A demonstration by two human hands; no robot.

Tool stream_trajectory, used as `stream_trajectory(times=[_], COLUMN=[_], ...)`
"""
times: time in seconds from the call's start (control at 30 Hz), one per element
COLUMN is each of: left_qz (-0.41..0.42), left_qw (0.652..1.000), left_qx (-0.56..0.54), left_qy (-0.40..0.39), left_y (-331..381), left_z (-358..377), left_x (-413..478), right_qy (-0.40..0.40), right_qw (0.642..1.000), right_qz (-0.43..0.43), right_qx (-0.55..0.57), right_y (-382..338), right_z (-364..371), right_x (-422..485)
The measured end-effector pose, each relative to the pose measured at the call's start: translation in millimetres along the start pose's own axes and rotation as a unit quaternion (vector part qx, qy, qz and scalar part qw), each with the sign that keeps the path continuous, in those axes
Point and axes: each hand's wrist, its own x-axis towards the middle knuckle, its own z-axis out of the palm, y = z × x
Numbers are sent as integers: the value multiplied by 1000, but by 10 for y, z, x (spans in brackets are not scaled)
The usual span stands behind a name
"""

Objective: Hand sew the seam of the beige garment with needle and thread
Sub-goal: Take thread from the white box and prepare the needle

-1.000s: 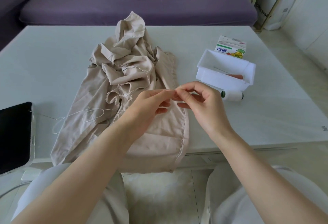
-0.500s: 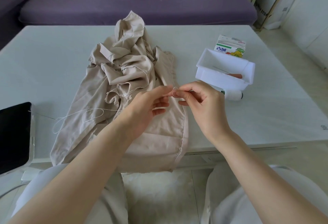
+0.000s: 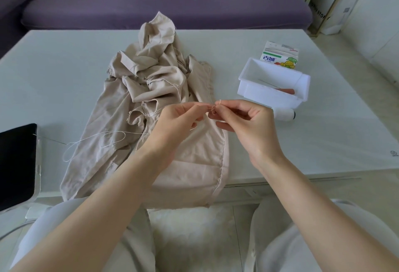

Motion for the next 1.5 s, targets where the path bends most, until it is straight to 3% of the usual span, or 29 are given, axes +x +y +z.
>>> stream_trajectory(times=[0.3,0.5,1.0,1.2,1.5], left_qz=[37,35,17,128,170], left_qw=[999,999,992,976,955], left_qx=[1,39,77,164,239], left_qy=[-24,8,96,64,45], left_y=[28,40,30,6,-76], left_z=[-11,8,-25,-59,-35], left_x=[-42,-29,46,11,53], right_qy=[-6,-25,35,34,32], right_qw=[1000,999,997,997,995], right_qz=[13,26,56,64,86], right_qx=[-5,10,34,19,-30], right_y=[-16,-37,-80,-80,-58], right_z=[19,39,30,39,43], right_x=[-17,-45,-18,-23,-16])
